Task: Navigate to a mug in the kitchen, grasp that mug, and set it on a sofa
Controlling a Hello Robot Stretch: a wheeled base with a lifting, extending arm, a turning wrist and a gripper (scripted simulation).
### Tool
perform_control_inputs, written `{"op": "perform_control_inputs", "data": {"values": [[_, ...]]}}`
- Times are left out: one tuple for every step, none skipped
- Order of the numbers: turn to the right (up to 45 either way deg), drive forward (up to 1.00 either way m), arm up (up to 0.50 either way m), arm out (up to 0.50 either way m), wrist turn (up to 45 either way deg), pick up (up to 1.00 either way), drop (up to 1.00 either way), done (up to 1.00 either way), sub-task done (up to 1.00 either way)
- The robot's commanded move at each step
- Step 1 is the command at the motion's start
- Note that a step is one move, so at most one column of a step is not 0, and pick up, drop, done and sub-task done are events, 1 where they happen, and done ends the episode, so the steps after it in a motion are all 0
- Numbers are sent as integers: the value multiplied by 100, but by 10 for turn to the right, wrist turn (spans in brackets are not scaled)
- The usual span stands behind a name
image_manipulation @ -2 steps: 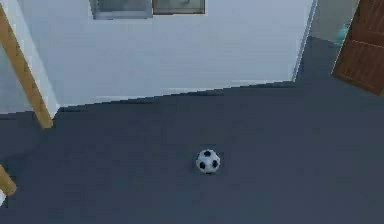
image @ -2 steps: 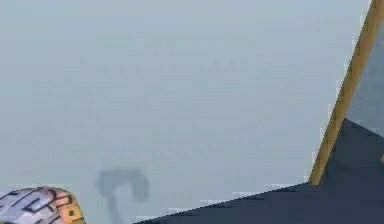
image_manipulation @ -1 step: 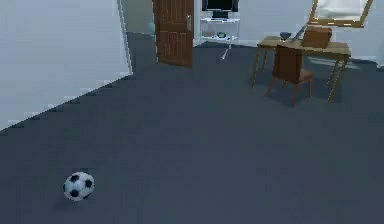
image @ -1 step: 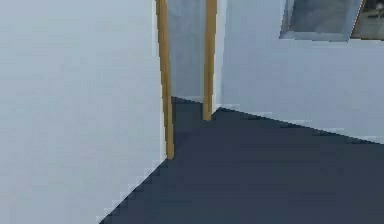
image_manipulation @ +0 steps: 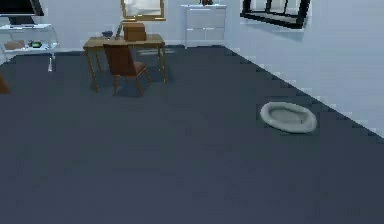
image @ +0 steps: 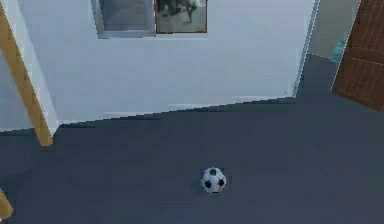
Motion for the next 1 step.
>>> {"op": "perform_control_inputs", "data": {"values": [[360, 0, 0, 0, 0, 0, 0, 0, 0]]}}
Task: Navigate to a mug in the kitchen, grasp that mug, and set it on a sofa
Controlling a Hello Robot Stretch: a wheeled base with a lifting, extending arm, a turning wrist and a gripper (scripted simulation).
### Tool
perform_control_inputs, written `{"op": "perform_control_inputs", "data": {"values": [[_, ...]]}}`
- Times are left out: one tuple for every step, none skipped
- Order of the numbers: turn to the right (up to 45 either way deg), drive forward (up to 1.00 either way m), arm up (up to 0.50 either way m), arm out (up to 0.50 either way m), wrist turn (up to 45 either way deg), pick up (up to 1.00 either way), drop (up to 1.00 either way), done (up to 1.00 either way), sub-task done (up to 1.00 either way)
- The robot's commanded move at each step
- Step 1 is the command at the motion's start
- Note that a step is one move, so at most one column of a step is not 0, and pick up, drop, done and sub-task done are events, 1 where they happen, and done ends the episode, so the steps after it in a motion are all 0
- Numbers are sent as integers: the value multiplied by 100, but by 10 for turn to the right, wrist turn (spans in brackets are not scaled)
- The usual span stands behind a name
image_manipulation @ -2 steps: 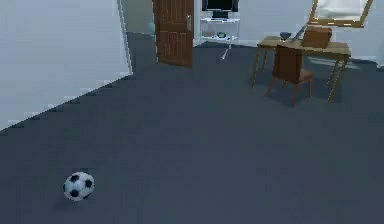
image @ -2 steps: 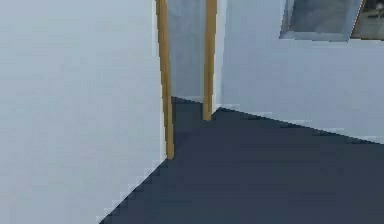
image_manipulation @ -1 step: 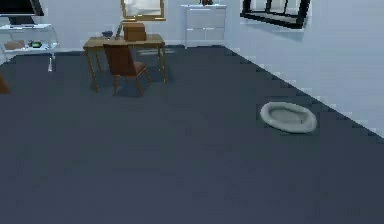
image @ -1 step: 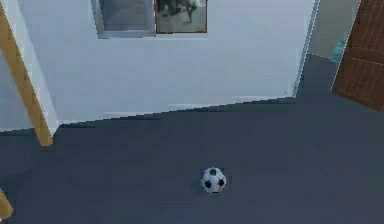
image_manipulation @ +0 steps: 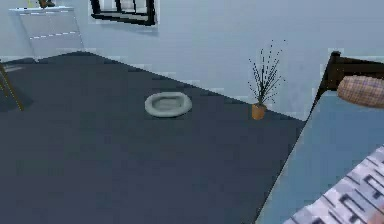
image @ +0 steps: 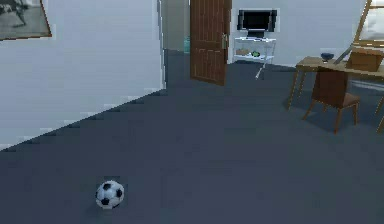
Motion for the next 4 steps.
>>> {"op": "perform_control_inputs", "data": {"values": [[0, 100, 0, 0, 0, 0, 0, 0, 0], [240, 0, 0, 0, 0, 0, 0, 0, 0], [0, 5, 0, 0, 0, 0, 0, 0, 0], [-210, 0, 0, 0, 0, 0, 0, 0, 0]]}}
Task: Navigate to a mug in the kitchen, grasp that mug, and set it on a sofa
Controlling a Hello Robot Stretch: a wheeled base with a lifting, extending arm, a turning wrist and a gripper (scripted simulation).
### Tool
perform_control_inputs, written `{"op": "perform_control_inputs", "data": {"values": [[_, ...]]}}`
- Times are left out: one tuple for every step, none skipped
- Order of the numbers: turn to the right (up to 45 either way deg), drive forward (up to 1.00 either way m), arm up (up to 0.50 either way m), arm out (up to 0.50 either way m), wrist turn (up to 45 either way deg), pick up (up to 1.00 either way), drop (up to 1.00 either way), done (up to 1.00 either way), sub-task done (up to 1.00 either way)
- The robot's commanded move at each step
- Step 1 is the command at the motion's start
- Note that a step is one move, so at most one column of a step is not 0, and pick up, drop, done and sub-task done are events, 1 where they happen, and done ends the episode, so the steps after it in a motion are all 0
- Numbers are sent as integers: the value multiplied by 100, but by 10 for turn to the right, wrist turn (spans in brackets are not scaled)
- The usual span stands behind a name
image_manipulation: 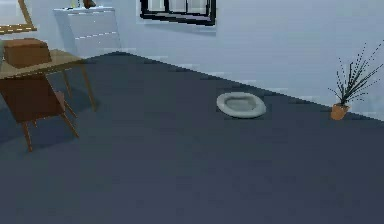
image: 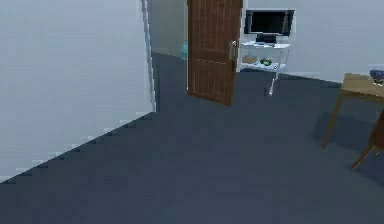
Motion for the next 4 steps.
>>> {"op": "perform_control_inputs", "data": {"values": [[0, 100, 0, 0, 0, 0, 0, 0, 0], [0, 100, 0, 0, 0, 0, 0, 0, 0], [0, 90, 0, 0, 0, 0, 0, 0, 0], [-300, 0, 0, 0, 0, 0, 0, 0, 0]]}}
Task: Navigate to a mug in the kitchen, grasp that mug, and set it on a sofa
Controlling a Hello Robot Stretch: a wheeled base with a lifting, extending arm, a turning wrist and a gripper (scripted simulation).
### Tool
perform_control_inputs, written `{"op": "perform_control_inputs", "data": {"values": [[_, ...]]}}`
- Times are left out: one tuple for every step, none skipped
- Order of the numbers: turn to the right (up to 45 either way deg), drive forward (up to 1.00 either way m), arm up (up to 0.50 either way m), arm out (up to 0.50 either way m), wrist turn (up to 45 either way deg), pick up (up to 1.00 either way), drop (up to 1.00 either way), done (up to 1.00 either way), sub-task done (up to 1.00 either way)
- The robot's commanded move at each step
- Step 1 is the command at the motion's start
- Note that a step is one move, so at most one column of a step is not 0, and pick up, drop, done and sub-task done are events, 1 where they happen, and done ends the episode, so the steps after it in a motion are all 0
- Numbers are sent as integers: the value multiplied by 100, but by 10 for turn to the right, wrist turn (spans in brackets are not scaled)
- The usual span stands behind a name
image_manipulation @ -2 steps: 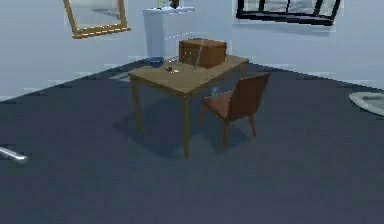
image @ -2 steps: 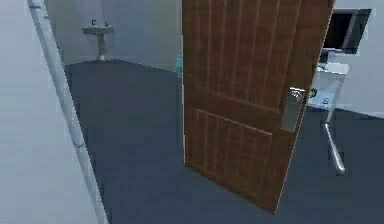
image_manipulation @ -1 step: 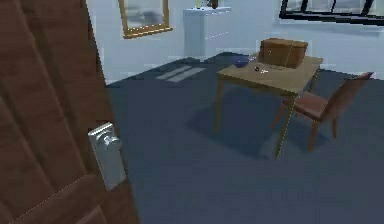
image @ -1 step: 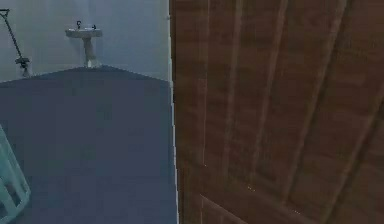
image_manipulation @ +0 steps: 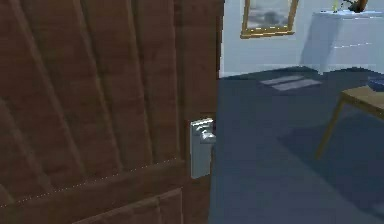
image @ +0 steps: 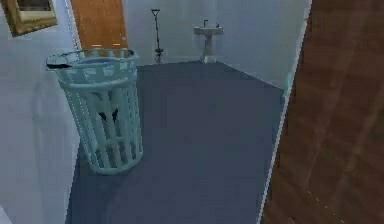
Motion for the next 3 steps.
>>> {"op": "perform_control_inputs", "data": {"values": [[0, 90, 0, 0, 0, 0, 0, 0, 0], [0, 90, 0, 0, 0, 0, 0, 0, 0], [-30, 0, 0, 0, 0, 0, 0, 0, 0]]}}
